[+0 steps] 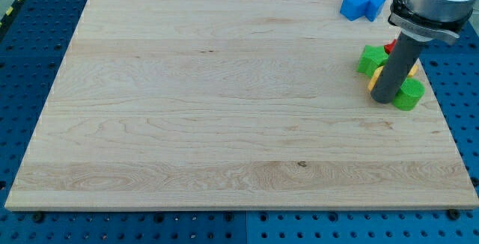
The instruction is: Push yellow hexagon to the centre of the board
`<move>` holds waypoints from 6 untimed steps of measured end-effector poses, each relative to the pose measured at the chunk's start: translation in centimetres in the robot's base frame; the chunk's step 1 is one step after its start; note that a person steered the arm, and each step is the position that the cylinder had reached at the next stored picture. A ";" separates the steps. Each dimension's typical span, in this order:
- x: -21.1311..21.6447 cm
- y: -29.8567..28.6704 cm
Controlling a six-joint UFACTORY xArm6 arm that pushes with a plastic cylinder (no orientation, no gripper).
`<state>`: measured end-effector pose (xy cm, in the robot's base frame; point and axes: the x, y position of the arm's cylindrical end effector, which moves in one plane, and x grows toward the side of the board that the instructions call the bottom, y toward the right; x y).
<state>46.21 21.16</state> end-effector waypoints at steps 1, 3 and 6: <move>2.9 0.3; 3.9 10.5; -1.3 8.8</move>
<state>44.90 29.98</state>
